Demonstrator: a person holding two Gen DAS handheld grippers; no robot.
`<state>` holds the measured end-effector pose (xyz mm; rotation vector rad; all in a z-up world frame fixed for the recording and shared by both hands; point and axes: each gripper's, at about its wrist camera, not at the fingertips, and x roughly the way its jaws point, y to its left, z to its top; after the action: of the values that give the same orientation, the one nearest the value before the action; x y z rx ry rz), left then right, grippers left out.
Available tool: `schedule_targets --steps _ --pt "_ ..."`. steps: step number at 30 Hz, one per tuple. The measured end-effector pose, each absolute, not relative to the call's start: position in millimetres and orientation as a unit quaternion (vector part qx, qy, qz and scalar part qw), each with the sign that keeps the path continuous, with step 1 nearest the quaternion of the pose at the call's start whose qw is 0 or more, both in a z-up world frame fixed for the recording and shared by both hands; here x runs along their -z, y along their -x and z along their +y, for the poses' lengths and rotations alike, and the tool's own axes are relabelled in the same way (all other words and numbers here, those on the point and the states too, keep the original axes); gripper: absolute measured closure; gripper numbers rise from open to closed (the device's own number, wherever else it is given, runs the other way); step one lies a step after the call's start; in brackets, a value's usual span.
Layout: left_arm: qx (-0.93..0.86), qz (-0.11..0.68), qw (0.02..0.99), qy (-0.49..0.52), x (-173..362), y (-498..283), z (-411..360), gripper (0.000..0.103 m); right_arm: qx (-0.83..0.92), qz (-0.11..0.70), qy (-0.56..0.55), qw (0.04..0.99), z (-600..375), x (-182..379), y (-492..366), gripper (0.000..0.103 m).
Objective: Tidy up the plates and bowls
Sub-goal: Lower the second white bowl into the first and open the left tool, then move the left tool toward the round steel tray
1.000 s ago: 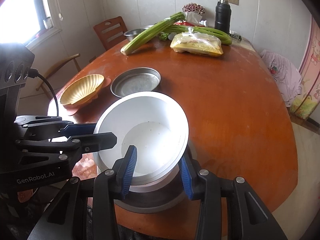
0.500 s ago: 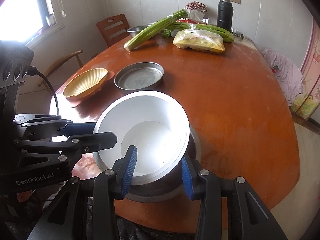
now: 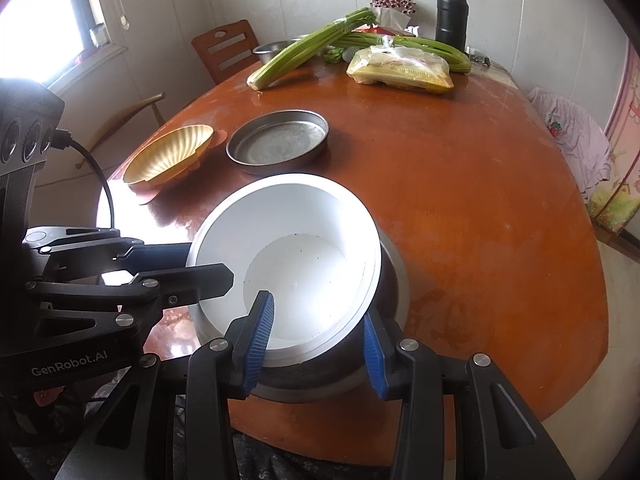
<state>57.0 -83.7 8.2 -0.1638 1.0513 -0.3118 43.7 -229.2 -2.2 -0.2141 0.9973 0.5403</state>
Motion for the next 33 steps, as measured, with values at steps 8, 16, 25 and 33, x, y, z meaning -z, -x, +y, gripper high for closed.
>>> schedule_targets --steps 8,16,25,33 --pt "0.148 0.499 0.850 0.080 -7 -57 -84 0.078 -0.251 0.471 0.102 0.840 -232 4 -46 0.059" --pt "0.147 0.495 0.853 0.079 -9 -56 -81 0.072 -0.244 0.467 0.096 0.844 -236 1 -49 0.059" --pt "0.145 0.487 0.858 0.075 -13 -56 -75 0.070 -0.243 0.465 0.099 0.846 -235 0 -50 0.059" --pt "0.137 0.472 0.868 0.077 -21 -59 -62 0.067 -0.243 0.457 0.100 0.850 -231 -8 -55 0.059"
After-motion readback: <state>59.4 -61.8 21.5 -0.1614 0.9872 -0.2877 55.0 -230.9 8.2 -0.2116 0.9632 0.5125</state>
